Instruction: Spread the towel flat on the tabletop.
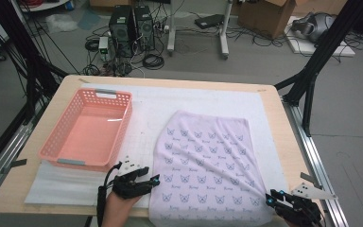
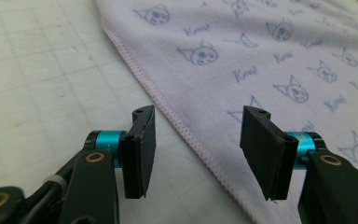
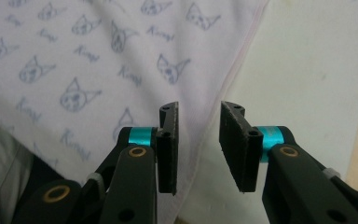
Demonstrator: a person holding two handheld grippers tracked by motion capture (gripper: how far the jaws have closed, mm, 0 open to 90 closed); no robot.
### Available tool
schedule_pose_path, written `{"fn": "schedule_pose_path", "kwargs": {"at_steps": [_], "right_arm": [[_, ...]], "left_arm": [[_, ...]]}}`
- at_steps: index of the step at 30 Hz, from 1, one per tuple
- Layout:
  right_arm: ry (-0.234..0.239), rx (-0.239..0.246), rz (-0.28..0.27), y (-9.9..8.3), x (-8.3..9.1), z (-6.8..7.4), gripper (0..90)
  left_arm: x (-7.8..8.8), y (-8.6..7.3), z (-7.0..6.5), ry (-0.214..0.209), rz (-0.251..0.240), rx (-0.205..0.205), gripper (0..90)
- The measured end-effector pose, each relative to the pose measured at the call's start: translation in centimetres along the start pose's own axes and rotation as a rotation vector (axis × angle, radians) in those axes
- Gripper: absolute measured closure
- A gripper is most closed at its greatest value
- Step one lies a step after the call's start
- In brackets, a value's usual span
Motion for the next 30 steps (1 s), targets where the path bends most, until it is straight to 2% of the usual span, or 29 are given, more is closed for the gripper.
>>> {"fn": "schedule_pose_path", "kwargs": {"at_steps": [1, 2, 3, 4, 5, 7, 10, 13, 15, 16, 17, 18, 19, 20, 22, 25, 28, 30], "right_arm": [[-0.001, -0.002, -0.010, 0.2, -0.1, -0.1, 66.1], [-0.002, -0.007, -0.017, 0.4, -0.2, -0.1, 65.7], [-0.003, -0.008, -0.023, 0.5, -0.5, -0.1, 65.6], [-0.008, -0.008, -0.026, 0.7, -0.7, -0.2, 65.2], [-0.010, -0.009, -0.026, 0.9, -1.0, -0.3, 64.7], [-0.016, -0.015, -0.027, 1.3, -1.6, -0.4, 64.5], [-0.020, -0.016, -0.032, 1.9, -2.4, -0.6, 64.2], [-0.013, -0.020, -0.032, 2.5, -3.2, -0.5, 62.8], [-0.004, -0.012, -0.016, 2.8, -4.0, -0.2, 62.4], [0.001, -0.006, -0.004, 3.0, -4.4, 0.1, 62.9], [0.008, 0.005, 0.010, 3.0, -4.8, 0.4, 64.9], [0.001, 0.028, 0.029, 3.0, -5.2, 0.7, 68.2], [-0.025, 0.055, 0.026, 3.0, -5.3, 1.0, 79.1], [-0.005, 0.062, 0.041, 3.0, -5.1, 1.0, 86.2], [-0.049, 0.077, 0.055, 2.8, -4.6, 0.9, 87.2], [-0.085, 0.083, 0.069, 1.9, -3.0, 0.3, 87.5], [-0.078, 0.071, 0.057, 0.9, -1.7, -0.3, 84.5], [-0.068, 0.047, 0.037, 0.7, -1.4, -0.7, 63.9]], "left_arm": [[-0.2, 0.1, -0.2, 0.013, 0.012, -0.015, 51.3], [-0.2, 0.2, -0.4, 0.048, 0.027, -0.042, 57.9], [-0.2, 0.3, -0.5, 0.064, 0.037, -0.066, 68.6], [-0.2, 0.3, -0.4, 0.043, 0.040, -0.061, 80.7], [-0.1, 0.3, -0.4, 0.042, 0.044, -0.054, 84.8], [0.5, 0.2, -0.2, 0.046, 0.064, -0.068, 86.1], [2.1, -0.5, 0.4, 0.043, 0.071, -0.050, 86.3], [3.4, -1.2, 0.6, 0.041, 0.072, -0.041, 86.2], [3.7, -1.5, 0.7, 0.024, 0.074, -0.042, 85.4], [3.6, -1.6, 0.6, 0.033, 0.075, -0.041, 84.0], [3.6, -1.6, 0.8, 0.045, 0.070, -0.038, 81.4], [3.6, -1.7, 0.9, 0.042, 0.053, -0.008, 73.0], [3.6, -1.7, 1.0, 0.036, 0.038, 0.010, 66.7], [3.6, -1.7, 1.1, 0.038, 0.020, 0.016, 62.3], [3.6, -1.6, 1.2, 0.033, -0.006, 0.020, 57.9], [3.3, -1.4, 1.1, 0.018, -0.027, 0.016, 51.6], [2.6, -0.9, 1.0, 0.000, -0.043, 0.009, 48.4], [2.0, -0.4, 1.0, -0.010, -0.054, 0.006, 47.1]]}}
Point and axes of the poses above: each handheld gripper's, and its own axes: x roughly backward along the jaws, y roughly out of its top, z roughly to its left, the point moved 2 cm from there along -x, roughly forward along the jaws, and after that the axes turned 10 degrees about -x, right-handed, at the moved point
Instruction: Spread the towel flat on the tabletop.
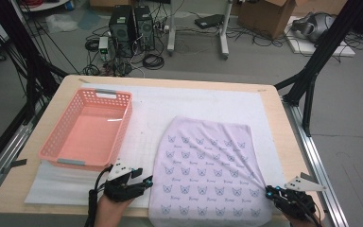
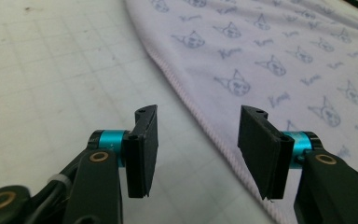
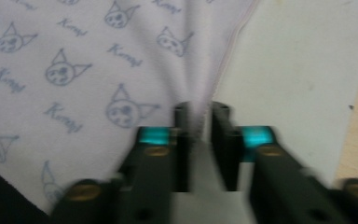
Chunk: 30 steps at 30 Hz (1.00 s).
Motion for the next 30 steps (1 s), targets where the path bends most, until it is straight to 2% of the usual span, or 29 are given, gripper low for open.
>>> {"fn": "schedule_pose_path", "kwargs": {"at_steps": [2, 5, 11, 13, 14, 16, 18, 19, 23, 27, 30], "right_arm": [[0.025, -0.038, -0.042, 0.3, 0.2, -0.5, 61.3], [0.039, -0.046, -0.084, 1.1, 0.2, -0.6, 59.0], [0.071, -0.020, -0.070, 2.0, -1.0, 0.1, 57.3], [0.084, -0.012, -0.065, 2.3, -1.3, 0.3, 56.6], [0.090, -0.005, -0.065, 2.4, -1.5, 0.3, 56.2], [0.097, 0.001, -0.063, 2.6, -1.7, 0.5, 55.8], [0.102, 0.011, -0.059, 2.8, -1.9, 0.6, 55.6], [0.103, 0.016, -0.056, 2.8, -2.0, 0.6, 55.6], [0.114, 0.025, -0.053, 3.0, -2.2, 0.6, 55.6], [0.128, 0.036, -0.056, 3.2, -2.1, 0.8, 55.4], [0.135, 0.049, -0.064, 3.2, -1.9, 0.9, 55.3]], "left_arm": [[-0.6, 0.6, 0.2, -0.009, -0.016, -0.001, 46.5], [-1.6, 1.7, 1.0, -0.006, -0.046, 0.018, 46.1], [-4.6, 4.0, 2.9, -0.021, -0.055, 0.018, 47.5], [-5.4, 4.7, 3.8, -0.023, -0.086, 0.046, 49.1], [-5.8, 5.1, 4.3, -0.021, -0.084, 0.055, 51.0], [-6.6, 5.7, 5.1, -0.004, -0.104, 0.075, 55.4], [-7.5, 6.2, 5.9, -0.001, -0.064, 0.081, 58.4], [-7.8, 6.5, 6.2, 0.002, -0.068, 0.088, 59.4], [-9.1, 7.4, 7.1, 0.058, -0.044, 0.080, 66.0], [-10.8, 7.6, 7.8, 0.125, 0.045, 0.085, 69.3], [-12.0, 7.5, 7.8, 0.125, 0.084, 0.093, 68.8]]}}
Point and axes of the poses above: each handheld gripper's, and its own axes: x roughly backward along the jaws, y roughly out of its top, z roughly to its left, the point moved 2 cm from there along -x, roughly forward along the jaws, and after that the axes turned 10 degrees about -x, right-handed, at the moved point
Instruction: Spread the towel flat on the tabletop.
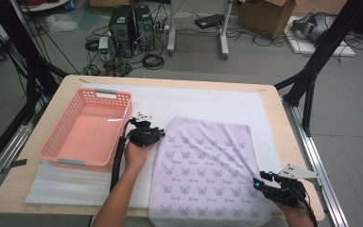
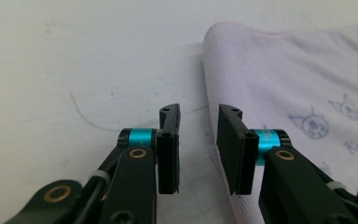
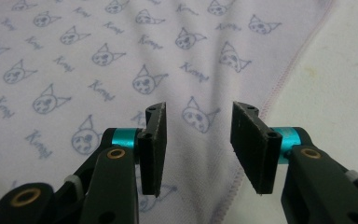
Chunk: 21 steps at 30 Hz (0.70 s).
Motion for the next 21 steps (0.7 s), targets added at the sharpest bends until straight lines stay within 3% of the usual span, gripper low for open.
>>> {"fn": "schedule_pose_path", "kwargs": {"at_steps": [5, 8, 16, 19, 21], "right_arm": [[0.003, -0.006, -0.011, 0.1, 0.3, -0.1, 54.9], [0.003, -0.009, -0.009, 0.0, 0.3, -0.2, 54.8], [0.006, -0.011, -0.005, 0.0, 0.2, -0.1, 54.8], [0.003, -0.010, -0.003, 0.0, 0.2, -0.2, 54.8], [0.006, -0.014, 0.001, 0.0, 0.1, -0.1, 54.8]], "left_arm": [[-0.7, 0.0, -1.0, -0.006, 0.002, -0.016, 67.1], [-0.8, 0.1, -1.7, -0.048, -0.003, -0.014, 66.0], [-1.3, 0.4, -4.0, -0.110, -0.053, -0.029, 47.4], [-1.6, 0.4, -4.4, -0.093, -0.031, -0.063, 49.6], [-1.6, 0.4, -4.6, -0.087, -0.023, -0.080, 64.3]]}}
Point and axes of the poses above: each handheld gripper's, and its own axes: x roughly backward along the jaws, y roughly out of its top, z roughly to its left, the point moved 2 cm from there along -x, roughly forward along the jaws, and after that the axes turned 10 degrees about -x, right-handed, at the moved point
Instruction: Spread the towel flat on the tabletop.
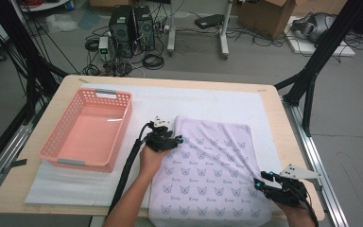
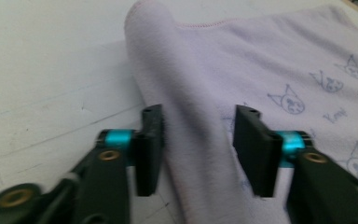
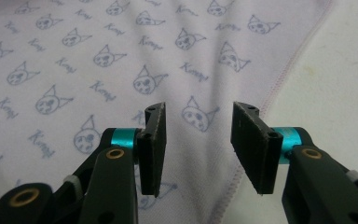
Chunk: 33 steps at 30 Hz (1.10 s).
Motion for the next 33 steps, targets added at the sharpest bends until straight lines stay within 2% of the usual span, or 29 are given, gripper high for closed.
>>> {"fn": "schedule_pose_path", "kwargs": {"at_steps": [1, 2, 5, 6, 7, 8, 9, 12, 14, 15, 17, 18, 20, 21, 23, 26, 28, 30, 32, 33], "right_arm": [[0.001, 0.001, -0.001, 0.0, 0.0, 0.0, 54.8], [0.002, 0.004, -0.002, 0.0, 0.0, 0.0, 54.7], [0.002, 0.003, -0.004, 0.1, 0.0, 0.0, 54.2], [0.001, 0.000, -0.004, 0.0, 0.0, 0.0, 54.2], [0.000, -0.001, -0.004, 0.0, 0.0, 0.0, 54.2], [-0.002, -0.002, -0.002, 0.0, 0.1, -0.1, 54.2], [-0.003, -0.003, -0.002, 0.0, 0.1, -0.1, 54.2], [-0.004, -0.001, 0.001, -0.1, 0.1, -0.1, 54.3], [-0.005, 0.000, 0.001, 0.0, 0.1, 0.0, 54.3], [-0.002, 0.004, 0.000, 0.0, 0.1, 0.0, 54.3], [-0.002, 0.008, 0.003, 0.0, 0.1, 0.0, 54.3], [-0.001, 0.006, 0.004, 0.0, 0.1, 0.0, 54.3], [-0.002, 0.007, 0.002, 0.0, 0.0, 0.0, 54.3], [-0.002, 0.007, 0.001, 0.0, 0.0, 0.0, 54.3], [-0.003, 0.005, 0.000, 0.0, 0.0, 0.0, 54.3], [-0.002, 0.009, 0.002, 0.0, -0.1, 0.1, 54.3], [-0.003, 0.012, 0.004, 0.1, -0.2, 0.2, 54.3], [-0.003, 0.010, 0.007, 0.1, -0.2, 0.3, 54.3], [-0.003, 0.009, 0.008, 0.0, -0.1, 0.3, 54.3], [-0.003, 0.010, 0.008, 0.0, -0.1, 0.3, 54.3]], "left_arm": [[-0.1, 0.0, -0.1, 0.005, 0.006, -0.014, 74.4], [-0.1, 0.1, -0.2, 0.014, 0.013, -0.028, 79.5], [0.1, 0.1, -0.7, 0.010, -0.002, -0.063, 78.6], [0.1, 0.2, -0.9, 0.000, -0.017, -0.068, 74.4], [0.2, 0.3, -1.1, -0.011, -0.034, -0.059, 67.0], [0.3, 0.4, -1.2, -0.028, -0.056, -0.034, 60.1], [0.4, 0.5, -1.2, -0.045, -0.081, -0.015, 56.3], [0.8, 0.8, -1.0, -0.090, -0.151, 0.043, 54.1], [0.9, 0.9, -0.7, -0.065, -0.163, 0.071, 54.7], [0.9, 0.9, -0.4, -0.072, -0.167, 0.093, 56.0], [0.5, 0.6, -0.2, -0.110, -0.145, 0.125, 58.7], [0.2, 0.4, -0.3, -0.146, -0.120, 0.136, 59.4], [-0.5, 0.0, -0.9, -0.167, -0.058, 0.102, 57.6], [-0.4, 0.1, -1.2, -0.162, -0.060, 0.074, 57.7], [-0.5, 0.2, -1.8, -0.178, -0.058, 0.043, 58.5], [-0.5, 0.2, -2.7, -0.224, -0.034, -0.027, 58.5], [-0.2, 0.5, -3.0, -0.195, -0.040, -0.055, 55.7], [0.6, 0.7, -2.6, -0.115, -0.090, -0.048, 54.5], [1.6, 0.9, -1.5, -0.006, -0.156, 0.010, 53.4], [1.9, 0.8, -0.8, 0.046, -0.153, 0.043, 55.2]]}}
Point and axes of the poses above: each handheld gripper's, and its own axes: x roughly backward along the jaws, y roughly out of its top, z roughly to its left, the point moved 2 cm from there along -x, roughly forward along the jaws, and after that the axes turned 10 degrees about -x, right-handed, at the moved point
